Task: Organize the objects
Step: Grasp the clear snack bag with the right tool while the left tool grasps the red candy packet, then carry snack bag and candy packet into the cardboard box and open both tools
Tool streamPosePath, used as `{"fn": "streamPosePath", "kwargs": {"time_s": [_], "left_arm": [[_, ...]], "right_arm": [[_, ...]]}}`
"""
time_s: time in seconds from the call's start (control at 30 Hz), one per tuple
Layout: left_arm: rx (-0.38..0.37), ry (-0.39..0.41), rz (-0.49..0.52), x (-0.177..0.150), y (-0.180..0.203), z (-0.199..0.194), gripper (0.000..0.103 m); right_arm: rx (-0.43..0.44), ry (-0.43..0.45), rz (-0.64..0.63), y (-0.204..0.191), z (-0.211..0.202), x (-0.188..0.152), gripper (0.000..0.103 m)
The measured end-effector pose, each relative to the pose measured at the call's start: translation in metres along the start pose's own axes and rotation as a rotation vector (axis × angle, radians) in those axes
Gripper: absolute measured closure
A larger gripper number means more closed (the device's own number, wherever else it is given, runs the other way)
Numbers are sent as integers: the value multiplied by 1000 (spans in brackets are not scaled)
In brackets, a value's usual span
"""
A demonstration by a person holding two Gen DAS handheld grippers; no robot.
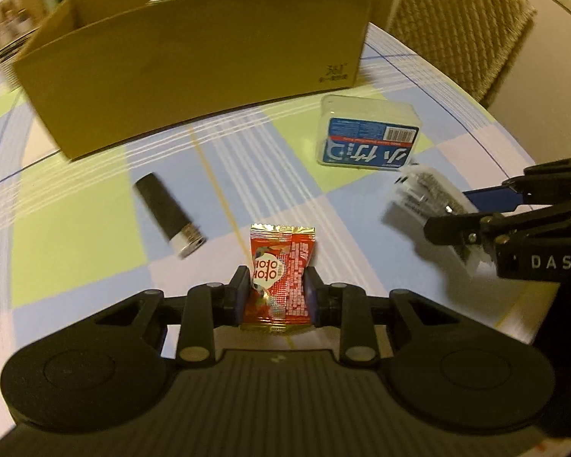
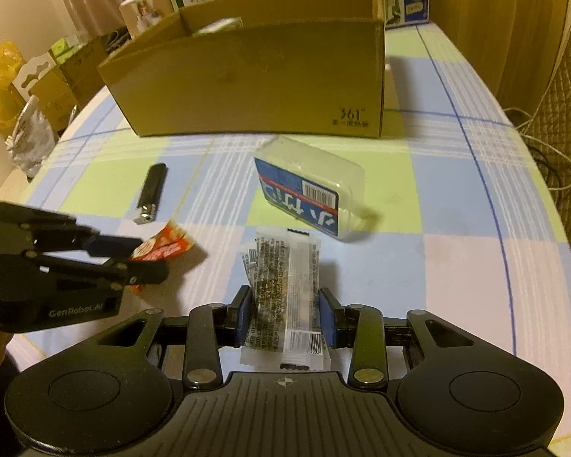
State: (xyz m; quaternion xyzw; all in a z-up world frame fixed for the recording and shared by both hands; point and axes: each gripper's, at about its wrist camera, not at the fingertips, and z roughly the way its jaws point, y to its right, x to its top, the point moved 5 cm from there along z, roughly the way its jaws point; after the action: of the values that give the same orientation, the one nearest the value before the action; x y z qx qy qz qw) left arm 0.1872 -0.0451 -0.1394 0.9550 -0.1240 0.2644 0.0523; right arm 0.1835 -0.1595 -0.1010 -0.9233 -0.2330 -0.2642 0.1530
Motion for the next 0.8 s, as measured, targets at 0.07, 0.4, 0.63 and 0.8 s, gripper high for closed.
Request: {"fn": "streamPosePath", "kwargs": {"time_s": [0.07, 0.4, 0.63, 0.8], "left_arm": [[7, 8, -29, 1, -1, -11, 78], [69, 69, -95, 8, -9, -71, 78], [88, 105, -109, 10, -8, -101, 78], [90, 120, -112, 7, -5, -114, 78]], "right_arm": [[0, 20, -3, -4, -9, 4, 69], [-19, 103, -17, -19, -56, 22, 69], [-22, 135, -24, -27, -80, 26, 69], [-23, 147, -33, -32, -90, 24, 69]]}}
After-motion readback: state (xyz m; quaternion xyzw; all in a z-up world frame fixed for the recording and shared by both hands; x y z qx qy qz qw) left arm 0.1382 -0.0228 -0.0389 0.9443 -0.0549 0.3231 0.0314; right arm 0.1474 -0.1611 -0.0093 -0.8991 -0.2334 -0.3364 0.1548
